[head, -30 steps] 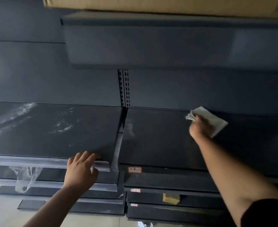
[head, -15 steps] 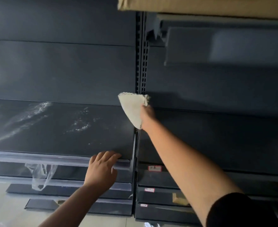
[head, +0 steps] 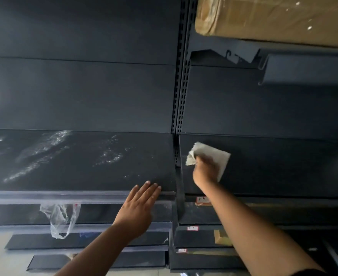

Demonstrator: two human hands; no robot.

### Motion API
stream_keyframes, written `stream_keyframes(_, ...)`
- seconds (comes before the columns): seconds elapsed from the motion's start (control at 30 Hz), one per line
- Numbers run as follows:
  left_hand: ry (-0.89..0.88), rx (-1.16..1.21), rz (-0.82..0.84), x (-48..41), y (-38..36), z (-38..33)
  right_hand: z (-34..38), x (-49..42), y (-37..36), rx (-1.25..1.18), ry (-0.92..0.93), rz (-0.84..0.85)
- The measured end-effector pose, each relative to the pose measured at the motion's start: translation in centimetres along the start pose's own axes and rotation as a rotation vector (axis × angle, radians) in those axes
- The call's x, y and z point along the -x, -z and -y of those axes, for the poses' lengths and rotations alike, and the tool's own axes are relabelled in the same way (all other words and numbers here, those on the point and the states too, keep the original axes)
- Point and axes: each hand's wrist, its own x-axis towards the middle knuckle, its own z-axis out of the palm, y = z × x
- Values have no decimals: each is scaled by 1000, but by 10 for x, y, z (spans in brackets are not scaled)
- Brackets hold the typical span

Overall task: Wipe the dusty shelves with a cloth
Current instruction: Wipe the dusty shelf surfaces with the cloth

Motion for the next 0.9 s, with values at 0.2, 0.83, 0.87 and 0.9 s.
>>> stream_keyframes(0.2, 8, -73, -5, 32, 3, 49, 138, 31, 18, -913, -164, 141)
stream_keyframes(0.83, 270, 56, -70, 111, 33, 167, 227, 123, -28, -192, 148, 127)
stream_keyframes(0.87, 265, 53, -67, 112, 33, 168, 247, 124, -25, -391, 108, 164)
stream_keyframes(0.9, 258, 54, -62, 114, 34, 168, 264, 123, -21, -625, 14, 209)
